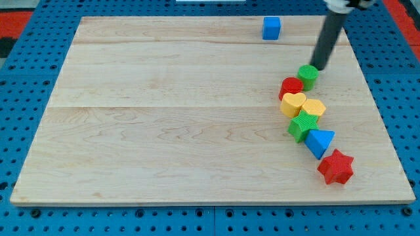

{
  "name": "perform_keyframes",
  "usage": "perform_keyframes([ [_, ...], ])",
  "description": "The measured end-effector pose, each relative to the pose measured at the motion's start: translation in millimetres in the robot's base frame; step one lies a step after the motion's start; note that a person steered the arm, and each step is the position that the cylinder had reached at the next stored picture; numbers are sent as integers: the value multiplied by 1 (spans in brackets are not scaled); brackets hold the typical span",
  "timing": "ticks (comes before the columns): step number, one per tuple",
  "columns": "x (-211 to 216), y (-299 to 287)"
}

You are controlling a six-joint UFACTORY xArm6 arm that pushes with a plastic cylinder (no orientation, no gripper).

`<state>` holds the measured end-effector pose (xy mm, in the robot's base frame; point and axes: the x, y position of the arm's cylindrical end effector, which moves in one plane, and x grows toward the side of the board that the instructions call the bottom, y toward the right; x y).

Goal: Push the green circle along with the group of blocks a bit down

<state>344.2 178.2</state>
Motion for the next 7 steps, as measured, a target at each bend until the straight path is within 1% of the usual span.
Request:
perform_keyframes([
  [1,6,-18],
  [2,13,-18],
  [3,8,-42],
  [4,-6,-42],
  [5,-15,-26],
  [6,-11,0],
  [7,3,0],
])
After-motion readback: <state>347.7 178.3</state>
